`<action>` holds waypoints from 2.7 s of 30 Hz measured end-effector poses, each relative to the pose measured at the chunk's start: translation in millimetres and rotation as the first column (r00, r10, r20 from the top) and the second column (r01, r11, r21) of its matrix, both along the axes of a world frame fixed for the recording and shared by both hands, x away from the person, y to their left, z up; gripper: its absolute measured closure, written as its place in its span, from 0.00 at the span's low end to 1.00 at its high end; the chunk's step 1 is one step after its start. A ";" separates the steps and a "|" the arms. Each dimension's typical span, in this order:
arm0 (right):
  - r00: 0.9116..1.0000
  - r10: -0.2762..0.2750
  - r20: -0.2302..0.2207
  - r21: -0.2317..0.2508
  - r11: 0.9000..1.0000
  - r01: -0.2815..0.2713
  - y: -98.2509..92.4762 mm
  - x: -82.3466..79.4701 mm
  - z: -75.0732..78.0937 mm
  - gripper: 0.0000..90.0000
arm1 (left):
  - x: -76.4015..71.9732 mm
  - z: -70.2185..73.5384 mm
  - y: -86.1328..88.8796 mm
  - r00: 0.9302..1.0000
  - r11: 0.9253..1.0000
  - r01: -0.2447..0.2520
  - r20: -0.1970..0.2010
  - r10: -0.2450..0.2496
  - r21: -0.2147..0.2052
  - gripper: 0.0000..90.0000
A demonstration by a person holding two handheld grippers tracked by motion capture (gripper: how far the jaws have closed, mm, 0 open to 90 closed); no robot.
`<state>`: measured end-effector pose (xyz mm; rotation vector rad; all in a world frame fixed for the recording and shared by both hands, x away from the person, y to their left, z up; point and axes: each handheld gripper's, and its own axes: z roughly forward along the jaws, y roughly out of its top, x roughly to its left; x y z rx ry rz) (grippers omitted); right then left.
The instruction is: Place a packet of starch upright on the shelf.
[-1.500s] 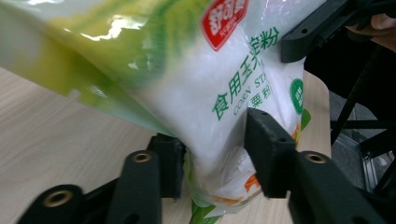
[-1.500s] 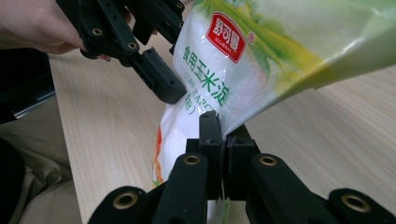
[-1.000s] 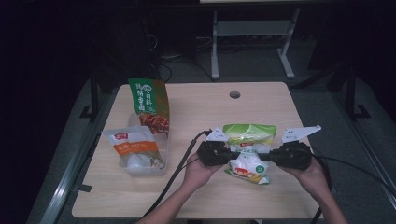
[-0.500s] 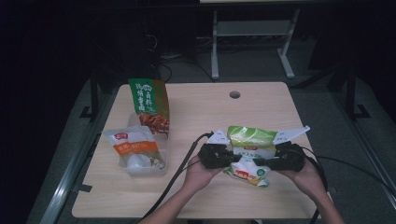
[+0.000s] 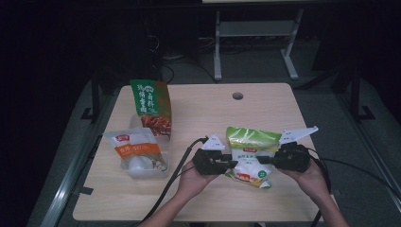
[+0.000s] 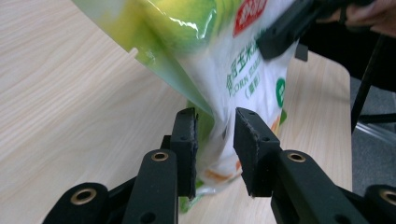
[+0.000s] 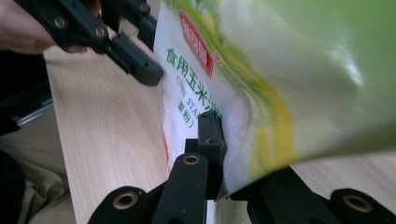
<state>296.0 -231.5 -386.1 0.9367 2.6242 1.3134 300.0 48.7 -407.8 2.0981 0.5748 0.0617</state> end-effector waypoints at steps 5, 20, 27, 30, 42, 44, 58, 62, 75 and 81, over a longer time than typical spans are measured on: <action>1.000 -0.007 0.007 -0.009 1.000 0.007 6.9 2.2 6.6 0.99 | -6.6 -0.1 6.9 1.000 1.000 -0.004 0.007 0.004 0.004 0.71; 1.000 -0.011 0.001 -0.078 0.997 0.011 27.1 13.6 30.8 0.99 | -29.3 -1.1 42.7 0.999 0.999 -0.023 0.035 0.022 0.028 0.54; 1.000 -0.008 -0.010 -0.072 0.997 0.007 35.9 23.2 37.7 0.99 | -41.5 -1.6 56.6 0.998 0.999 -0.026 0.052 0.024 0.020 0.48; 1.000 0.000 -0.008 -0.075 0.997 0.000 40.5 26.9 41.1 1.00 | -45.8 -2.7 62.9 0.998 0.999 -0.031 0.050 0.030 0.015 0.46; 1.000 0.013 -0.010 -0.072 0.997 -0.013 65.8 40.9 63.5 1.00 | -59.1 -11.4 83.5 0.998 0.999 -0.045 0.043 0.044 0.017 0.40; 1.000 0.017 -0.007 -0.073 0.997 -0.017 70.6 43.4 67.0 1.00 | -60.1 -12.6 85.9 0.998 0.999 -0.047 0.041 0.047 0.020 0.39; 0.998 0.070 0.004 -0.064 0.996 -0.069 100.5 58.4 87.4 1.00 | -65.4 -14.5 95.0 0.999 0.999 -0.037 0.033 0.037 0.003 0.37; 0.996 0.082 0.017 -0.058 0.995 -0.081 108.7 61.6 94.8 1.00 | -66.1 -13.6 98.1 0.999 0.999 -0.040 0.029 0.040 -0.002 0.37; 0.991 0.130 0.037 -0.039 0.991 -0.129 137.7 71.1 115.3 1.00 | -67.9 -14.1 100.6 0.999 0.999 -0.044 0.027 0.044 -0.013 0.36; 0.985 0.162 0.051 -0.035 0.986 -0.161 156.5 77.7 122.6 1.00 | -69.0 -14.5 101.8 0.999 0.999 -0.045 0.028 0.046 -0.006 0.35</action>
